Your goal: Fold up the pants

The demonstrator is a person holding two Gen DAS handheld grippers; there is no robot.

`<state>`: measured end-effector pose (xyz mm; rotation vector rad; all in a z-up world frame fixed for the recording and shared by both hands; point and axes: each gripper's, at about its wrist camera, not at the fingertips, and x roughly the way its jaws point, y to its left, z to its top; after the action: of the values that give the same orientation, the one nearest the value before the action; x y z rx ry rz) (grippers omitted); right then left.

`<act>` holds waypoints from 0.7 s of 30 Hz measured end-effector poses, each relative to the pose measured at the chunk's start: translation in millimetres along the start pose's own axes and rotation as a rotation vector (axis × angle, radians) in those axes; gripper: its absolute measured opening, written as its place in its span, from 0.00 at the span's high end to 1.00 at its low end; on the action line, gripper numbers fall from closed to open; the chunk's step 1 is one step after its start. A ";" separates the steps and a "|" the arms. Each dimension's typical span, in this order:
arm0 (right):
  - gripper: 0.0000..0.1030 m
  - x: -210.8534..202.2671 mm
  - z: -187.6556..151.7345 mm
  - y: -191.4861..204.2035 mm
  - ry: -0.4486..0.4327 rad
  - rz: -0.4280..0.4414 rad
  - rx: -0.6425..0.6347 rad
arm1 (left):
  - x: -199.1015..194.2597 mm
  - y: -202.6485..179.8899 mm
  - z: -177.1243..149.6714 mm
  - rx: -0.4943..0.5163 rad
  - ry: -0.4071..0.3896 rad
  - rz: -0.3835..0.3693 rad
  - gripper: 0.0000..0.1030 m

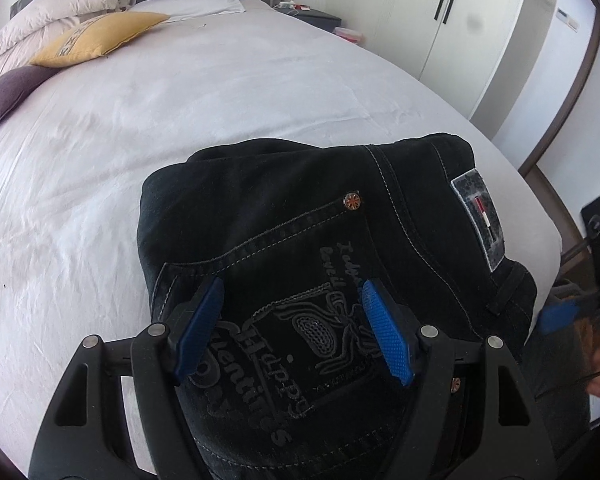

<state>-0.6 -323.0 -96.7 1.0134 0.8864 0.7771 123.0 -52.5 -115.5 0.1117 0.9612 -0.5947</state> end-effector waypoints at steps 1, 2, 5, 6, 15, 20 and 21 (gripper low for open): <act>0.29 3.2 5.2 6.3 -0.001 0.008 -0.014 | -0.7 0.1 -0.9 -0.004 -0.001 -0.002 0.32; 0.28 7.3 7.8 9.5 0.000 0.008 -0.021 | -1.5 0.7 -1.9 -0.006 -0.002 -0.004 0.32; 0.22 23.6 14.4 1.0 0.014 -0.065 0.004 | -3.1 -0.2 -2.8 -0.012 -0.004 -0.006 0.32; 0.22 22.1 14.7 -12.4 0.016 -0.105 0.035 | -3.7 -0.7 -3.8 -0.013 -0.006 -0.006 0.32; 0.26 4.8 20.6 -0.5 -0.038 -0.119 0.007 | -28.9 -1.0 -13.3 -0.030 -0.048 0.017 0.31; 0.19 33.2 65.0 35.0 -0.055 -0.061 -0.112 | -63.4 24.0 -19.9 -0.161 -0.139 0.054 0.26; 0.19 40.8 70.9 31.7 -0.041 -0.068 -0.113 | -62.1 30.1 -19.9 -0.179 -0.134 0.060 0.26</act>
<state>76.1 -303.3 -58.8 0.8924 0.8288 0.7386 97.5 6.1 -82.5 -0.0585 0.8736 -0.4524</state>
